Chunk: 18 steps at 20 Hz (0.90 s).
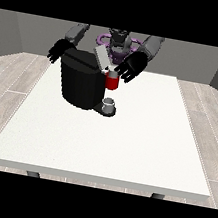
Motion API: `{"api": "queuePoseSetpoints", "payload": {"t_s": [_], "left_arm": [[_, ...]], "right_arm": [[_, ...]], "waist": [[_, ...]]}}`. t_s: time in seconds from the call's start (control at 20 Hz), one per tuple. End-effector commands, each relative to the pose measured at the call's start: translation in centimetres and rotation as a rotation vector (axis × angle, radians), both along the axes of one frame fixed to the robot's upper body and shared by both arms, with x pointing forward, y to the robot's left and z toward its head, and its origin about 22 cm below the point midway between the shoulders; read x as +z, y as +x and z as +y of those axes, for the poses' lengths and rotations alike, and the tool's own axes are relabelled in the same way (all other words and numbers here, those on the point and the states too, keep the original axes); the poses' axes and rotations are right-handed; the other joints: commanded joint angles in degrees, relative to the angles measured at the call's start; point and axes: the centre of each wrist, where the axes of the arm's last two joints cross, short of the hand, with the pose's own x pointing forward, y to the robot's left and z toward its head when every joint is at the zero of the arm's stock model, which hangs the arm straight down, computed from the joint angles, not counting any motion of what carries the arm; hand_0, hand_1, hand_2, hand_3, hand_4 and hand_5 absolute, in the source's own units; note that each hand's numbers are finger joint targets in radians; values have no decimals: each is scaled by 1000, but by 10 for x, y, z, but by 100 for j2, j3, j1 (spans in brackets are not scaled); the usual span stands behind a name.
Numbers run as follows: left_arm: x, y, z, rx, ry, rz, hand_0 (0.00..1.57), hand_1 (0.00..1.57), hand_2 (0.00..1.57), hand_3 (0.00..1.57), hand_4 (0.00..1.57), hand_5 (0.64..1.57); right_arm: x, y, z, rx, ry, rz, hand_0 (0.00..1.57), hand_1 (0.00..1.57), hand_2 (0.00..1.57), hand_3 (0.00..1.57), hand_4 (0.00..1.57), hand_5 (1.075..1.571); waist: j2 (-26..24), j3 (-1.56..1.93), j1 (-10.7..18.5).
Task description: Insert the coffee pod into the coffee machine and close the lid
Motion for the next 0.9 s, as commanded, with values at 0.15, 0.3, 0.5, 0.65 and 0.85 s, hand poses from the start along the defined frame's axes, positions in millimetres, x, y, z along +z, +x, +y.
{"api": "queuePoseSetpoints", "payload": {"t_s": [0.15,0.3,0.5,0.65,0.85], "left_arm": [[0,0,-16,-25,44,-51,1105,1105,1151,980,413,1571],[-9,-2,8,-5,43,17,1066,1066,1116,945,380,1571],[-1,-2,17,6,48,-25,1073,1073,1125,967,364,1571],[-4,-3,12,-36,73,-31,1018,1018,1086,904,369,1571],[5,-1,-5,-44,167,5,0,0,0,0,0,1571]], "right_arm": [[-11,2,-6,-13,5,-18,0,0,0,0,366,1571],[-4,-4,-9,-26,3,28,0,0,0,0,335,1571],[3,-5,3,1,-13,11,0,0,0,0,438,1571],[-17,-8,-7,-21,0,-2,0,0,0,0,477,1571],[-4,3,-14,-9,0,11,0,0,0,0,459,1571]], "waist": [[186,-1,78],[-166,-4,61],[-62,-5,4],[6,-2,155],[-28,-1,15]]}}
